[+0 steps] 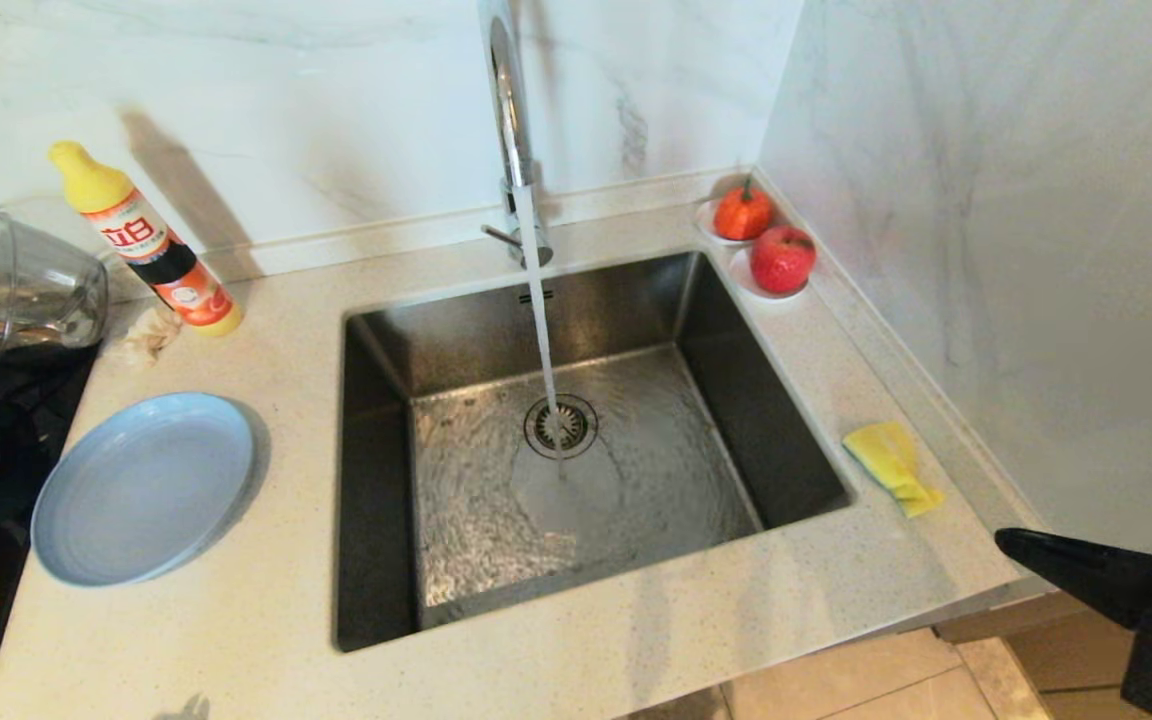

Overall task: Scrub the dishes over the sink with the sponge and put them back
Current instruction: Put down the sponge, then turn off the faucet

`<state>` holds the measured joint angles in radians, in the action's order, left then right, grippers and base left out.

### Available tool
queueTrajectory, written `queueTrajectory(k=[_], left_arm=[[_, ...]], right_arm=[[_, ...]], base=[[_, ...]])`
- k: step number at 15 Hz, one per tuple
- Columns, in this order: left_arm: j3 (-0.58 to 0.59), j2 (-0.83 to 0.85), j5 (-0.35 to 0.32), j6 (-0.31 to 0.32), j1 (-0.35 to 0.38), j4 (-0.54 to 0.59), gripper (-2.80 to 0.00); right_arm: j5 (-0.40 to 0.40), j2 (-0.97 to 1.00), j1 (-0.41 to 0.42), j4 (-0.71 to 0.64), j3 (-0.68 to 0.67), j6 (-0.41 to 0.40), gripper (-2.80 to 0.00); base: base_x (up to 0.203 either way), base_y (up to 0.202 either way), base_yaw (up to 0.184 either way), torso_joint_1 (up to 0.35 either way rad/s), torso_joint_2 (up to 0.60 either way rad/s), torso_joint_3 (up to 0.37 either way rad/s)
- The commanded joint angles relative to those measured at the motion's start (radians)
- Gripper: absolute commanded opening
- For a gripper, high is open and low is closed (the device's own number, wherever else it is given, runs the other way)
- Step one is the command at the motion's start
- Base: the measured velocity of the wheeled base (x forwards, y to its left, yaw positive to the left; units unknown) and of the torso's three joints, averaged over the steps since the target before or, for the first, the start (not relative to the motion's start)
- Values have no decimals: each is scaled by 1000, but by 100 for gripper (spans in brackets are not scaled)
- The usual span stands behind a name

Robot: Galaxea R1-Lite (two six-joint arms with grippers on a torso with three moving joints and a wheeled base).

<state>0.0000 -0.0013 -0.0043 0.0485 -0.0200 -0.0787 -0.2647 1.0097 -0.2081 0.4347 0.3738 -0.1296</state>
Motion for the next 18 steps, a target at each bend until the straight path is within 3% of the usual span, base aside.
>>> queueTrajectory(k=[1,6,13,15,18], left_arm=[[34,0,0,1,0,-1,-280],[34,0,0,1,-1,-1,-280],[34,0,0,1,0,-1,-280],[34,0,0,1,0,-1,-280],[34,0,0,1,0,-1,-280]], right_arm=[[-16,-127,17,3,-96,0,-280],[-90,-302,129,-31,-198,3,-280],[-90,-723,187,-295,-303,5,-280],[-55,-815,201,-332,-339,6,-280],[111,-922,208,-390,-344,69,-280]], base=[[0,0,0,0,0,0],[0,0,0,0,0,0],[0,0,0,0,0,0],[0,0,0,0,0,0],[0,0,0,0,0,0]])
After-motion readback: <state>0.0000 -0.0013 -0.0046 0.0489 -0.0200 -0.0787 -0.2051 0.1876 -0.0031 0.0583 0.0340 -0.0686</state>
